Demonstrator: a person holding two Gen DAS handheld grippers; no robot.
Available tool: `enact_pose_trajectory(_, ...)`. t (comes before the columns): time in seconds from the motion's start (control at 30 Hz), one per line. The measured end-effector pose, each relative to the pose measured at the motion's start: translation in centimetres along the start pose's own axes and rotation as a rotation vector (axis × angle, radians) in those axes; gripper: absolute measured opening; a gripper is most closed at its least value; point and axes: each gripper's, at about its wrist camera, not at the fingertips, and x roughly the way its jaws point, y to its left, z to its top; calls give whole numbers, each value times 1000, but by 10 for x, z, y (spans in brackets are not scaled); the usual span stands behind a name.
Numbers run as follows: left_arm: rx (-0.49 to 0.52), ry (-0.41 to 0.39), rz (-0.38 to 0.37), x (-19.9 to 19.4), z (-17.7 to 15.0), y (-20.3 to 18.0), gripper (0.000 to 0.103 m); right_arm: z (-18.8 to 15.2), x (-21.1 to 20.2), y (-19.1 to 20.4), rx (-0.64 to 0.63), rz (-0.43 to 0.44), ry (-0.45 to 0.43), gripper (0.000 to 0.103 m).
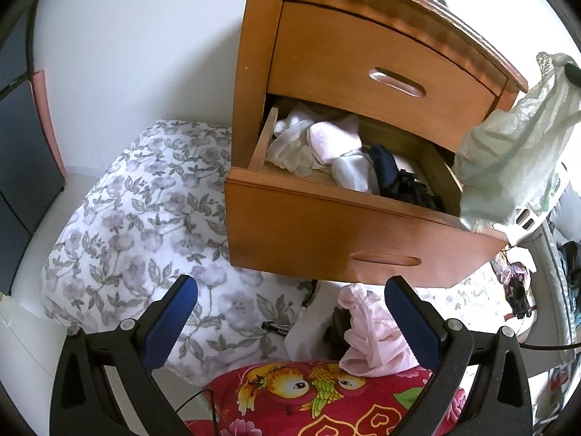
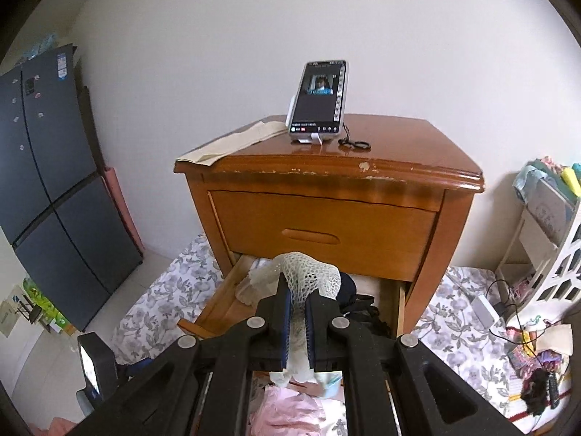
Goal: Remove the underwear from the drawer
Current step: 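Lift the pale green lace garment up out of the drawer with the right gripper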
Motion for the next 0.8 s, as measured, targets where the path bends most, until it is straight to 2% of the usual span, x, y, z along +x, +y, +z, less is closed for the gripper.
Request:
enact_pose_trajectory(0.47, 39, -13, 3, -20, -8, -21, 102, -20, -43, -12, 4, 1, -23, 7)
enact_pose_trajectory(0.8, 54, -19, 6, -29, -12, -28, 102, -41, -42, -20, 15, -5, 40, 7)
